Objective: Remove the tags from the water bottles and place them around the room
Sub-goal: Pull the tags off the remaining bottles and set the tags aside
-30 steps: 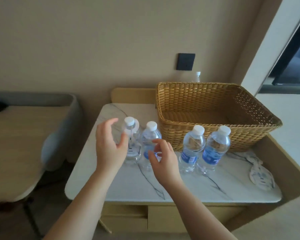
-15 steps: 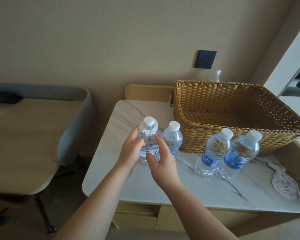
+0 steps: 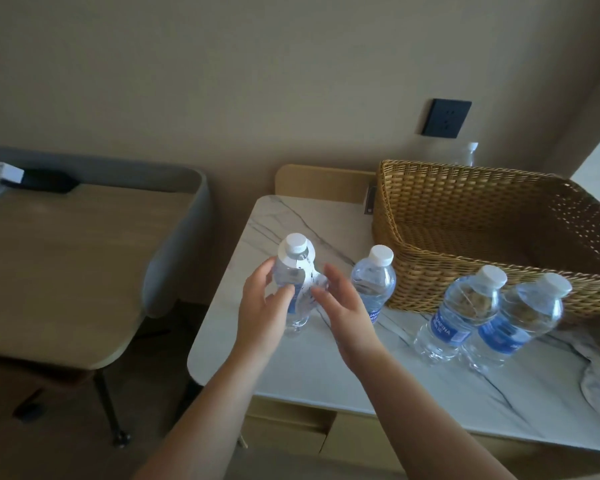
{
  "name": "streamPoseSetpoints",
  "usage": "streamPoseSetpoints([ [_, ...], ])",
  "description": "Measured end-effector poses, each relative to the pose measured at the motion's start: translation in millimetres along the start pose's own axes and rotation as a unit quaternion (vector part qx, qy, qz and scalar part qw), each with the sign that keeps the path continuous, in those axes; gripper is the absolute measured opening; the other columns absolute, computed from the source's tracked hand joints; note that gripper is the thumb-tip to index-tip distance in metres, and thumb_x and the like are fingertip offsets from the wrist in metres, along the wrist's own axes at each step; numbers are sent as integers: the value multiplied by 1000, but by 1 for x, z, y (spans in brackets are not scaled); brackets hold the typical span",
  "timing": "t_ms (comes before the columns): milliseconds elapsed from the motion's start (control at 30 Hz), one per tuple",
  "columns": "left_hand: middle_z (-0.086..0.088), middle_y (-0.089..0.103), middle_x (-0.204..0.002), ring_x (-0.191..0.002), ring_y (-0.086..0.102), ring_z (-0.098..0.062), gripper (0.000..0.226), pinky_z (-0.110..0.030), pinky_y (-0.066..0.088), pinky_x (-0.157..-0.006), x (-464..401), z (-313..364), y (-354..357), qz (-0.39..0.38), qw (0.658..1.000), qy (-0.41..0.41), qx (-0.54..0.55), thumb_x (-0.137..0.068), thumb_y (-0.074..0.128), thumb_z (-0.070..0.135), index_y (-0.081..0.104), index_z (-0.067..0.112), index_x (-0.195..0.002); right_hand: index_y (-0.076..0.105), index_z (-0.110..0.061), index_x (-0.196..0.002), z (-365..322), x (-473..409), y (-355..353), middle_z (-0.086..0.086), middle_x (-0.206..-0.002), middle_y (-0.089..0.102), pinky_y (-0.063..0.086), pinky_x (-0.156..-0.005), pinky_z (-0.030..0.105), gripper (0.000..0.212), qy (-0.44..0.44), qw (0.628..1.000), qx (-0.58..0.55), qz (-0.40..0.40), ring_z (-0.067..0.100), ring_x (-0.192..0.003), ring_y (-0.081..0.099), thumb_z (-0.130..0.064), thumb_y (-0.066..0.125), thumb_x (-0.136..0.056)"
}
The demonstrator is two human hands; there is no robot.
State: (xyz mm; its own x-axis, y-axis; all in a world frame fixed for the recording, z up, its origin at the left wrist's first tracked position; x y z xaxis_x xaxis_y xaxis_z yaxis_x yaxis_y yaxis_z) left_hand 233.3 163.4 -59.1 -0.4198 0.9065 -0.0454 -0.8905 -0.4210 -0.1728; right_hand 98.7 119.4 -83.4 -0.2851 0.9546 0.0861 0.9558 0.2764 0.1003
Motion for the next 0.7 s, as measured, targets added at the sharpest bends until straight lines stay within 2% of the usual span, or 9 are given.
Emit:
streamPoseSetpoints([
  [33, 7, 53, -135, -121, 52, -11, 44, -16, 46, -83, -3, 0, -4, 1, 1000, 0, -7, -92, 61, 29, 49, 31, -134, 46, -23, -136, 8, 1, 1, -5, -134, 55, 45, -87, 16, 52, 28, 999, -29, 0, 6, -117, 55, -27, 65, -88],
  [100, 9, 52, -140, -126, 49, -9, 57, -27, 46, -97, -12, 3, -10, -21, 1000, 3, 6, -86, 65, 42, 47, 30, -138, 48, -19, -134, 21, 5, 3, 1, -126, 62, 44, -95, 28, 52, 81, 993, -86, 21, 14, -114, 59, -29, 67, -87],
  [133, 10, 51, -142, -129, 48, -9, 62, -33, 43, -103, -15, 4, -12, -37, 999, 7, 14, -84, 67, 44, 46, 30, -140, 50, -16, -131, 25, 7, 1, 6, -120, 65, 45, -98, 34, 48, 104, 988, -110, 38, 19, -112, 61, -26, 68, -87],
  [200, 11, 53, -140, -129, 48, -6, 60, -33, 42, -107, -21, 5, -16, -62, 998, 24, 9, -84, 70, 38, 48, 28, -139, 55, -7, -123, 26, 12, -2, 13, -113, 69, 49, -96, 39, 38, 116, 980, -159, 39, 26, -107, 65, -20, 64, -89],
  [267, 19, 57, -131, -124, 53, -3, 53, -27, 45, -103, -26, 3, -18, -76, 996, 36, -7, -83, 71, 36, 53, 33, -132, 59, -1, -112, 21, 19, -6, 16, -110, 69, 54, -88, 39, 24, 107, 973, -203, 17, 28, -103, 66, -14, 59, -92],
  [400, 18, 59, -125, -120, 56, -11, 54, -35, 49, -97, -34, -1, -23, -86, 995, 36, -33, -73, 73, 45, 57, 38, -123, 58, -7, -92, -2, 29, -16, 12, -98, 72, 57, -69, 32, 3, 69, 977, -204, 1, 21, -88, 70, -6, 56, -91],
  [467, 18, 61, -123, -116, 58, -11, 59, -29, 50, -92, -36, -1, -24, -93, 995, 36, -23, -65, 74, 49, 59, 36, -121, 58, -8, -90, -18, 31, -16, 11, -93, 73, 57, -65, 30, 4, 44, 980, -195, -3, 20, -84, 70, -4, 56, -90],
  [567, 18, 62, -121, -112, 60, -10, 58, -18, 50, -82, -37, 1, -23, -88, 995, 49, -18, -64, 77, 43, 60, 34, -119, 58, -7, -90, -40, 31, -14, 12, -92, 73, 57, -63, 30, 6, 9, 985, -174, -5, 22, -84, 70, -7, 61, -85],
  [700, 18, 62, -116, -106, 60, -11, 46, -28, 53, -80, -37, -1, -21, -65, 996, 54, -21, -71, 83, 26, 60, 36, -110, 60, -6, -93, -56, 24, -10, 10, -89, 74, 58, -64, 33, 6, -16, 992, -127, 16, 21, -82, 71, -4, 61, -88],
])
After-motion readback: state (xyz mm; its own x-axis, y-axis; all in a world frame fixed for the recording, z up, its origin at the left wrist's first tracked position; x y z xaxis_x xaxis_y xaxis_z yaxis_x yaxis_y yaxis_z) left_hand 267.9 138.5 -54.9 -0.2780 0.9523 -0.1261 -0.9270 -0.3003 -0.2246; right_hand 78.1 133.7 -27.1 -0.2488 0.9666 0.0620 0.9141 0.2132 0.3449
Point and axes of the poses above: each hand's wrist, its own x-axis away from the middle knuckle, its own y-axis out of the palm, z = x × y, the point moved 3 cm from there along -x, towards the middle knuckle
